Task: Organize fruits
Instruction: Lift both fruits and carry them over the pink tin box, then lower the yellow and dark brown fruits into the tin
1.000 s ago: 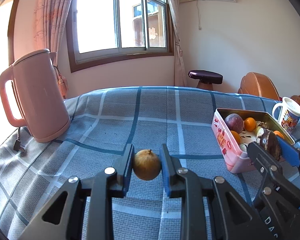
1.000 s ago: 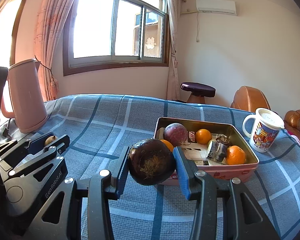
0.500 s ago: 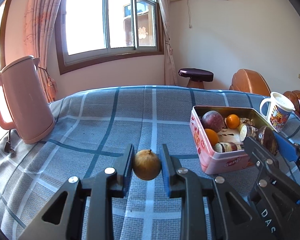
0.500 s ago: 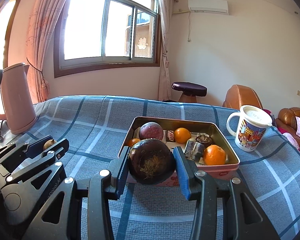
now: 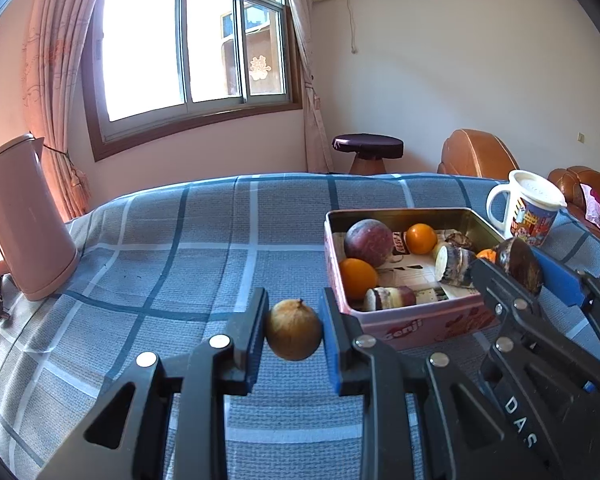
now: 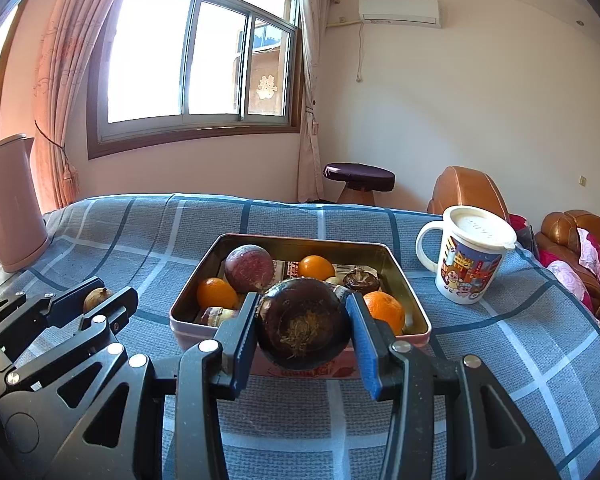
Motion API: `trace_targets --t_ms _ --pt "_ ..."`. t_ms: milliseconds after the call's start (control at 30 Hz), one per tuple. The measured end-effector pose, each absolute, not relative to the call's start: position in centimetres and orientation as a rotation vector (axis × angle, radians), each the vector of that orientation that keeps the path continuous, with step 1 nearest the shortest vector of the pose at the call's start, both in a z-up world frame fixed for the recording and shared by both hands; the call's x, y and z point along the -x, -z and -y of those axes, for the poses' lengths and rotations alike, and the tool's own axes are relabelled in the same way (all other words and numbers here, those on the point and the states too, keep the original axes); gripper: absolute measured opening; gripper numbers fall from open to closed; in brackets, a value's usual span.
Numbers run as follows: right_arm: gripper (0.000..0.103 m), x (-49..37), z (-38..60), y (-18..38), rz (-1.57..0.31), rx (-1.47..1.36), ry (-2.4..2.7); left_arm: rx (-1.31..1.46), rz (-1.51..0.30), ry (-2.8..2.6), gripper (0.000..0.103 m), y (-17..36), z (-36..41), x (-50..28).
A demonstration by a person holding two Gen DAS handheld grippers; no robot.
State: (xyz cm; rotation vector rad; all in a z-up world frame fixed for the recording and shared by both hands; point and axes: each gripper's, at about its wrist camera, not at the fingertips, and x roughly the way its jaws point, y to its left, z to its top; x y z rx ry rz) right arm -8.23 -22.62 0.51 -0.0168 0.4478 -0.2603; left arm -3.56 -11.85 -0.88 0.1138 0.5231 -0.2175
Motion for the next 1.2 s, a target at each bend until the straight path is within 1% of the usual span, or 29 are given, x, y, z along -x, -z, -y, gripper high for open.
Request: trace_targets --t_ms 933,1200 --pt "0.046 8.1 29.7 -0.7 -0.447 0.022 0.406 -0.122 -0.544 0.338 0.027 0.9 19.3 2.7" --pt "0.046 7.4 31.7 -0.5 -0.472 -0.016 0.422 -0.063 -0.538 0.370 0.027 0.5 19.1 1.5"
